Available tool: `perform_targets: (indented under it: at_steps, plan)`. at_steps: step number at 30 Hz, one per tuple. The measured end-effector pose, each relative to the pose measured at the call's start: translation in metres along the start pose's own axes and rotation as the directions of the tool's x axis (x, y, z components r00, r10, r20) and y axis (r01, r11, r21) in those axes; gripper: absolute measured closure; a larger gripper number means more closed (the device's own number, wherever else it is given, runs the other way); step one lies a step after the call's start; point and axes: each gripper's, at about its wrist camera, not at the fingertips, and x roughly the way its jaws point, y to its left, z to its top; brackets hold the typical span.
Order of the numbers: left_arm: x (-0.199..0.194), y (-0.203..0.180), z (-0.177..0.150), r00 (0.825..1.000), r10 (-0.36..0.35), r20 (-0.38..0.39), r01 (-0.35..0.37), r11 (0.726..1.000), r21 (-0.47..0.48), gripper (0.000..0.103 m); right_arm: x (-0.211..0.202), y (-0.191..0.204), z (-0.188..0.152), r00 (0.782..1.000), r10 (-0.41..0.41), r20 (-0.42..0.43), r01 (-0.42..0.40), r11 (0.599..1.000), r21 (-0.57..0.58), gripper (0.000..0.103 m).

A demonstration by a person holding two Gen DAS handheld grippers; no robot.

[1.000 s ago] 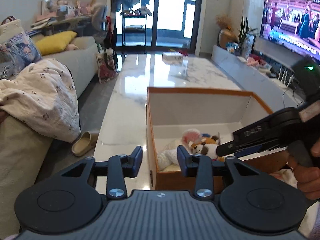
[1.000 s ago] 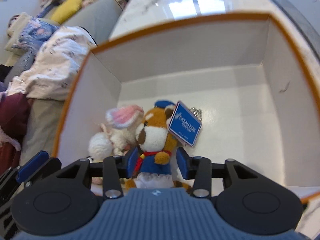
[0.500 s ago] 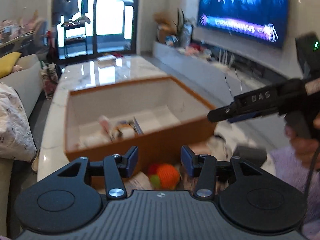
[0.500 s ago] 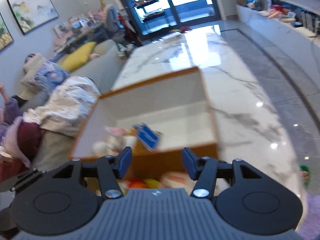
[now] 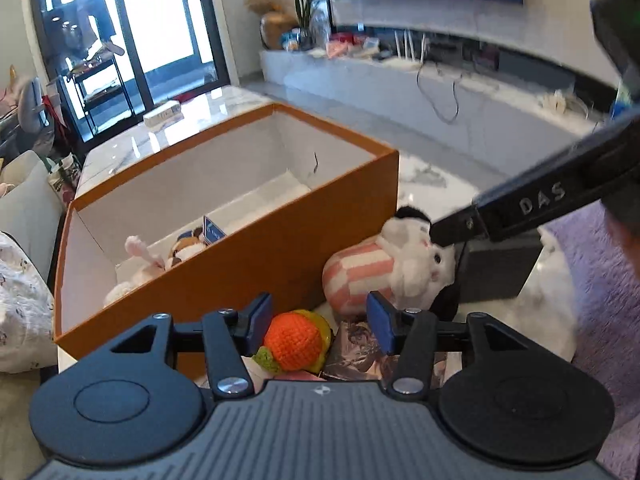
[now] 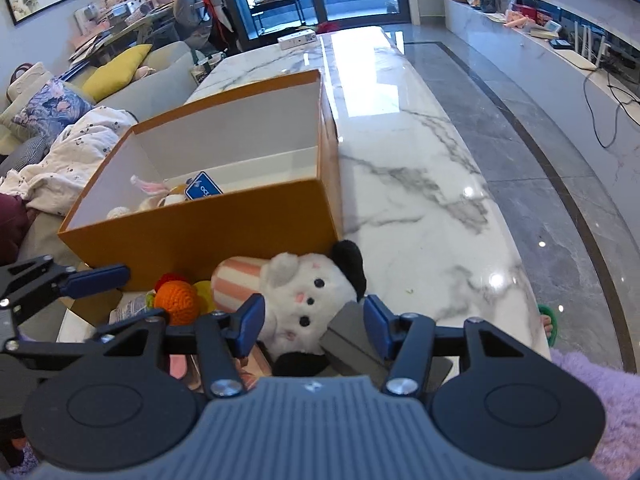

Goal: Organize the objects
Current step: 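Grasp the orange knitted ball with left gripper while right gripper grasps the striped-hat plush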

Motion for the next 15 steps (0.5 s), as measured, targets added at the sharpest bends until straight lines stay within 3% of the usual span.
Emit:
perform_targets:
  at_steps: [6, 10, 13, 15]
  plan:
    - [0.019, 0.000, -0.010, 0.995, 0.009, -0.099, -0.006, 1.000, 0.025, 0.042, 0.010, 0.016, 0.005, 0.999, 0.033, -0.020, -0.035, 0.993, -0.111, 0.045]
    - [0.031, 0.002, -0.013, 0.992, 0.037, -0.119, -0.034, 0.999, 0.024, 0.042, 0.020, 0.027, 0.004, 0.995, 0.070, -0.066, -0.080, 0.985, -0.156, 0.045]
    - [0.038, 0.007, -0.013, 0.992, 0.038, -0.121, -0.039, 0.999, -0.002, 0.042, 0.029, 0.033, 0.002, 0.994, 0.049, -0.095, -0.068, 0.976, -0.208, 0.044]
    - [0.041, 0.009, -0.013, 0.991, 0.054, -0.122, -0.055, 0.999, -0.003, 0.042, 0.034, 0.038, 0.000, 0.994, 0.010, -0.105, -0.038, 0.963, -0.266, 0.037]
